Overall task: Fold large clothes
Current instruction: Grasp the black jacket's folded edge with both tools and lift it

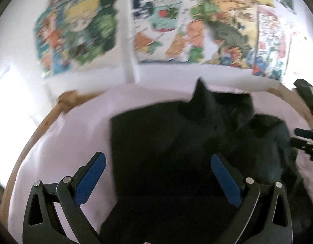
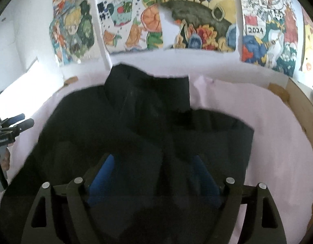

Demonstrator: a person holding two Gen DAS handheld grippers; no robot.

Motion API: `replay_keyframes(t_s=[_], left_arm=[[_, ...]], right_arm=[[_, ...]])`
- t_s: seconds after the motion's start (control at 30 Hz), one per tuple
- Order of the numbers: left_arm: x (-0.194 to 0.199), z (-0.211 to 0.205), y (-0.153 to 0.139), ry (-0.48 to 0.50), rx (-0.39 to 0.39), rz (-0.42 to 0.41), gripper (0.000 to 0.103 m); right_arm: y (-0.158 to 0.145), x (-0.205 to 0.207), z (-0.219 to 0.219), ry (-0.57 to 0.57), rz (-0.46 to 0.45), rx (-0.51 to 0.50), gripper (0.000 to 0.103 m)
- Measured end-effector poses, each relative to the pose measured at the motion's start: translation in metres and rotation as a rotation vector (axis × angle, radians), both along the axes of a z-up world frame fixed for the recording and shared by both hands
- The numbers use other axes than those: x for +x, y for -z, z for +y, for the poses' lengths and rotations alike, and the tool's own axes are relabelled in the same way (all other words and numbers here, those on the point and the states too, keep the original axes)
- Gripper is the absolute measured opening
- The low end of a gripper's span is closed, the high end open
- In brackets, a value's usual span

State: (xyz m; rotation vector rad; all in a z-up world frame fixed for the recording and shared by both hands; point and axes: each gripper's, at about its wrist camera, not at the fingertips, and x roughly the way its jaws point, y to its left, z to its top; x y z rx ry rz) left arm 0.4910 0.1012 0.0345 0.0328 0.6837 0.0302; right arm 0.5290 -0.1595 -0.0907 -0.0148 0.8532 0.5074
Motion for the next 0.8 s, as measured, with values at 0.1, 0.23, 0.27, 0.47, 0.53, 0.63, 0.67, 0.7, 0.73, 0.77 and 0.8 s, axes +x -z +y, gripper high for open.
replay_keyframes(t_s=[0.1,0.23,0.27,0.47,0.53,0.63,0.67,0.7,0.73,0.77,0.8], left_arm=[[0.034,-0.008,-0.008,0.027,-0.052,0.003,0.102],[0.086,-0.019,-0.01,0.065,-0.142,-0.013,0.102],[0.097,-0.023,-0.008,0.073,-0.158,-0.022,0.102],[0.156,-0.046,0.009,0.103,-0.156,-0.002,0.102],[0.176,-0.052,0.015,0.118,-0.146,-0.008,0.102],[0.194,-0.056,0.023,0.098,-0.136,-0.019,0.1],[0.196,-0.056,0.025,0.088,-0.138,-0.022,0.097],[0.2,-0.055,0.027,0.076,-0.143,-0.023,0.088],[0.201,-0.053,0.03,0.08,-0.163,-0.026,0.08],[0.203,-0.051,0.032,0.094,-0.186,-0.023,0.063],[0.206,-0.05,0.036,0.091,-0.192,-0.003,0.045]], right_arm=[[-0.005,0.023,0.006,0.019,-0.003,0.009,0.082],[-0.001,0.056,0.015,0.01,0.0,0.005,0.087],[0.002,0.063,0.017,0.011,-0.003,0.0,0.087],[0.023,0.119,0.012,0.082,-0.032,0.051,0.087],[0.032,0.136,0.006,0.111,-0.007,0.119,0.087],[0.046,0.157,0.006,0.149,0.013,0.165,0.073],[0.051,0.162,0.007,0.157,0.019,0.162,0.067],[0.055,0.165,0.009,0.162,0.02,0.161,0.064],[0.057,0.167,0.011,0.161,0.016,0.165,0.063],[0.059,0.168,0.012,0.159,0.012,0.168,0.061],[0.061,0.17,0.015,0.154,0.007,0.168,0.059]])
